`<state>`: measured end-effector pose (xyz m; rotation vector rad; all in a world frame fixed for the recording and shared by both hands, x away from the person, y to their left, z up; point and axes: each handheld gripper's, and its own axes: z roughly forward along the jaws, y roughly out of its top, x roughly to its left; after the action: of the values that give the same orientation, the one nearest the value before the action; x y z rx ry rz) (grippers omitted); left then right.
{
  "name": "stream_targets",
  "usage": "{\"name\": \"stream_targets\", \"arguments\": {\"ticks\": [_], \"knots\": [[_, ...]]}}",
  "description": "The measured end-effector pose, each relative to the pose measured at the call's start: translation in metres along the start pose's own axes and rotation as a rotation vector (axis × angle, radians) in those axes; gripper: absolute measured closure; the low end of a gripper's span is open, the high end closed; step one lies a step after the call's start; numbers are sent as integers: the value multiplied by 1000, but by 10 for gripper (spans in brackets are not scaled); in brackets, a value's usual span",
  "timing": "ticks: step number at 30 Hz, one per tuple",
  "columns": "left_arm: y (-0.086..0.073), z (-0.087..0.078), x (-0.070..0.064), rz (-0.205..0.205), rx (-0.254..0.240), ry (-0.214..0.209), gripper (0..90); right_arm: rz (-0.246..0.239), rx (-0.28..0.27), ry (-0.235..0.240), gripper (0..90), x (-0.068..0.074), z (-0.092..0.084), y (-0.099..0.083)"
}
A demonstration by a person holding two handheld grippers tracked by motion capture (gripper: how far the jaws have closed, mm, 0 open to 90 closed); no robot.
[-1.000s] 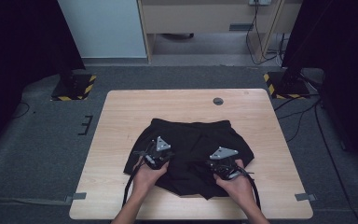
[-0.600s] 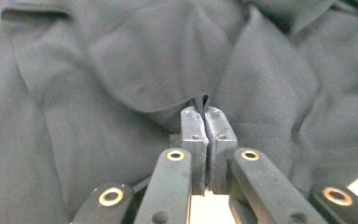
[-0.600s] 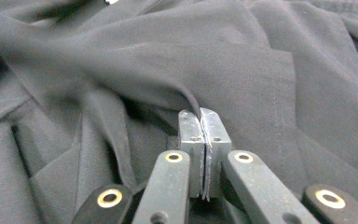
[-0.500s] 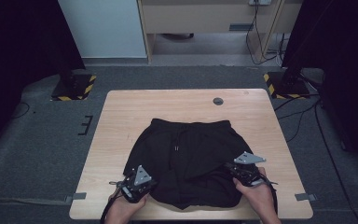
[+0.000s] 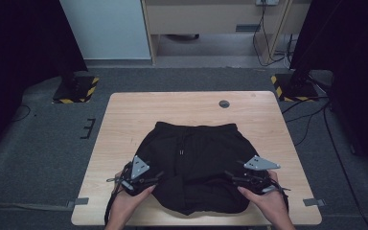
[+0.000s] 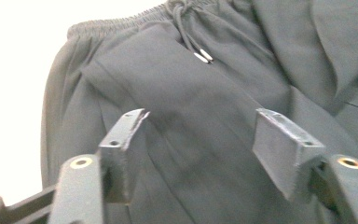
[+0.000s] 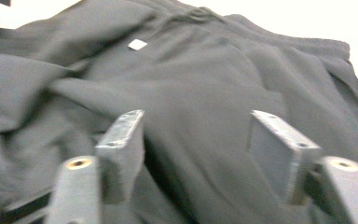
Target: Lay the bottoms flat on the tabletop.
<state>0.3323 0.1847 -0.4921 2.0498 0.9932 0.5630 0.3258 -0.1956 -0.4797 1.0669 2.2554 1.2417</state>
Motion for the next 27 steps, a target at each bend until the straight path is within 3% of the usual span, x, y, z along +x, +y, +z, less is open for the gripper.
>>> {"name": "stream_targets", "arguments": {"ticks": [2, 4, 5, 6, 7, 8, 11, 12, 13, 14, 15, 16, 17, 19, 22, 24, 25, 26, 27], "knots": [[7, 19, 1, 5, 25, -7, 278, -23, 18, 50, 282, 10, -1, 10], [11, 37, 0, 23, 56, -3, 266, -27, 20, 52, 281, 13, 0, 12], [13, 50, 0, 21, 80, -17, 239, -39, 38, 47, 276, 18, 9, 16], [13, 50, 0, 21, 80, -17, 240, -39, 38, 47, 276, 18, 9, 16], [13, 56, -1, 23, 86, -10, 242, -53, 81, 41, 252, 22, 27, 17], [13, 59, -2, 21, 89, -10, 259, -57, 94, 34, 239, 22, 34, 18], [11, 60, -3, 10, 89, -11, 444, -44, 129, 28, 158, 21, 62, 21], [10, 59, -3, 17, 99, -5, 444, -44, 129, 28, 158, 21, 62, 21], [9, 58, -4, 28, 105, 2, 602, -46, 158, 35, 127, 20, 79, 23], [9, 57, -4, 33, 106, 0, 602, -46, 158, 35, 127, 20, 79, 23], [8, 55, -3, 23, 104, -1, 756, -54, 208, 28, 176, 20, 95, 23], [8, 52, -2, 9, 97, -8, 756, -54, 208, 28, 176, 20, 95, 23], [9, 49, -1, 5, 92, -15, 833, -62, 238, 15, 309, 21, 104, 22], [10, 38, -1, 19, 78, -16, 842, -65, 254, 4, 348, 21, 107, 21], [11, 14, -3, 45, 64, -30, 848, -75, 237, -10, 536, 22, 110, 19], [5, -2, -7, 60, 69, -44, 849, -71, 229, -12, 726, 20, 109, 20], [2, -6, -8, 64, 79, -54, 849, -71, 229, -12, 726, 20, 109, 20], [-3, -11, -11, 70, 92, -63, 849, -63, 227, -6, 809, 19, 109, 20], [-9, -16, -13, 79, 103, -67, 849, -63, 227, -6, 809, 19, 109, 20]]}}
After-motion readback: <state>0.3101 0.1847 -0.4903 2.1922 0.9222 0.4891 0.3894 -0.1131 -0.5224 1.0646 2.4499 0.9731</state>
